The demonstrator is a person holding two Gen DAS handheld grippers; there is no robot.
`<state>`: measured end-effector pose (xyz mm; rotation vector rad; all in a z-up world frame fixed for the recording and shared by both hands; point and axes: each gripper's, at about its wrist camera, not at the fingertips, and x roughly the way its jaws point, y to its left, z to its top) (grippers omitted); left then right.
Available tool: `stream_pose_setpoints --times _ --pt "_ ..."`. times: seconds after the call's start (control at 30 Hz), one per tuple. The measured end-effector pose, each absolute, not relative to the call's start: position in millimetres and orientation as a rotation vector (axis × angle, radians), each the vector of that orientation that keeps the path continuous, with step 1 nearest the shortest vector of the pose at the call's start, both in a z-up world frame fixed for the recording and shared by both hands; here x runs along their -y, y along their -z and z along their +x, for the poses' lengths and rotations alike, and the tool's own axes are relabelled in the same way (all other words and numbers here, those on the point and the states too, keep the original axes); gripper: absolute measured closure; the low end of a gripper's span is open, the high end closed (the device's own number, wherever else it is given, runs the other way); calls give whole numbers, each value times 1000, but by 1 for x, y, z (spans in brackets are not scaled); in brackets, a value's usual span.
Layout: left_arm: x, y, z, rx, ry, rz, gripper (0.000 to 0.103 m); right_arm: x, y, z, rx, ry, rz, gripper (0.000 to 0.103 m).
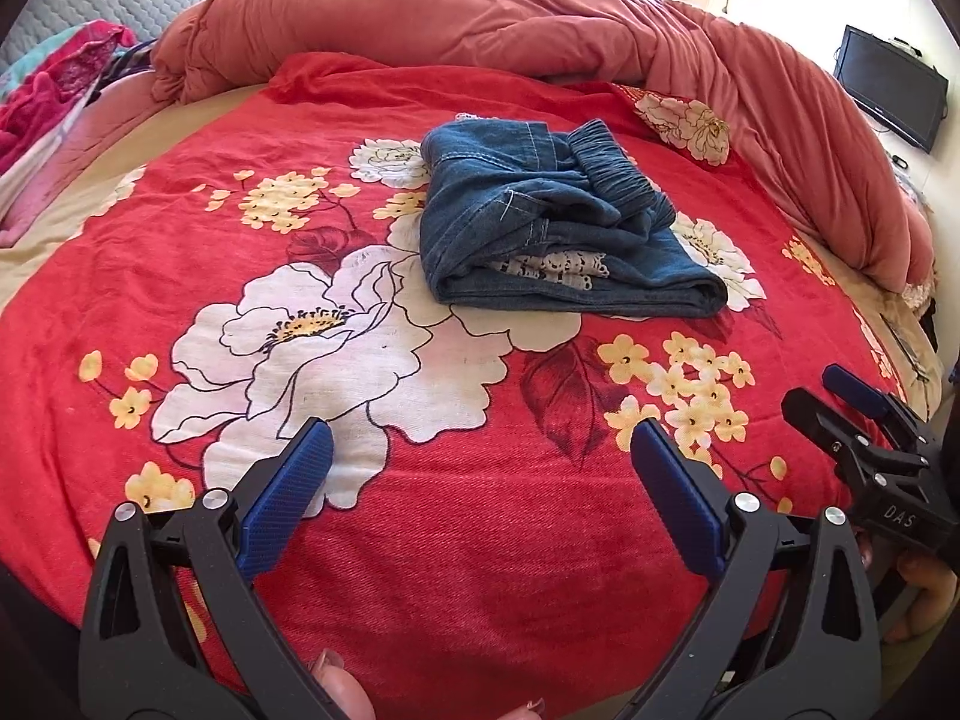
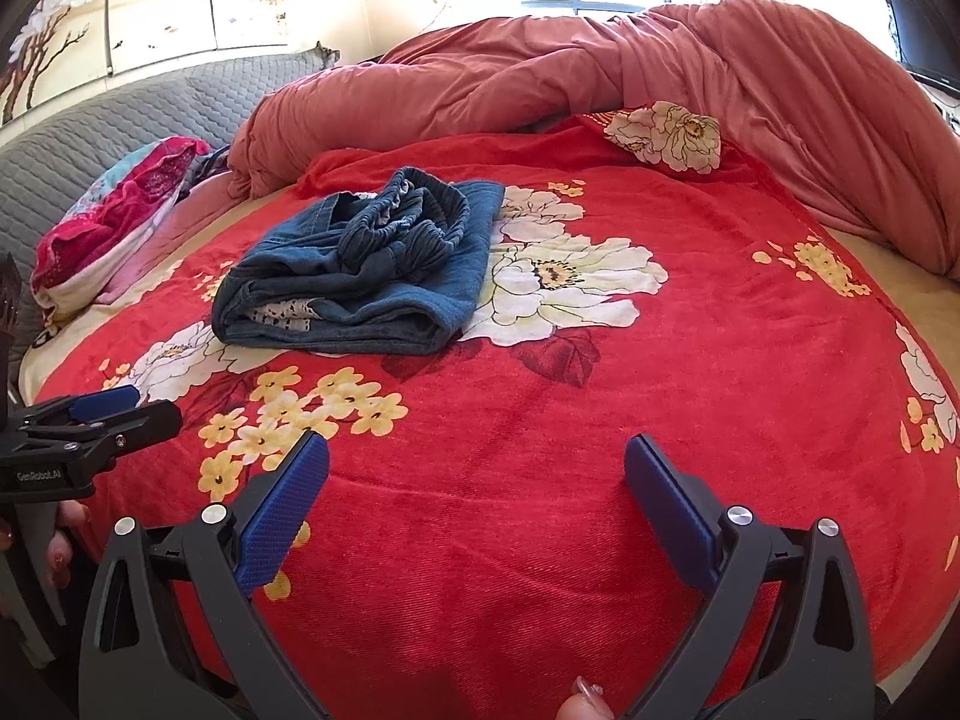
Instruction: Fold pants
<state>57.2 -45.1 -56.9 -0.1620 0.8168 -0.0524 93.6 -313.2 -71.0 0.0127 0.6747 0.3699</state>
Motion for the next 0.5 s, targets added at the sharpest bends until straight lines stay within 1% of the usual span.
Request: stream_pose_setpoints --times 0.5 --pt "46 57 57 -817 55 -163 10 319 72 96 -674 -364 37 5"
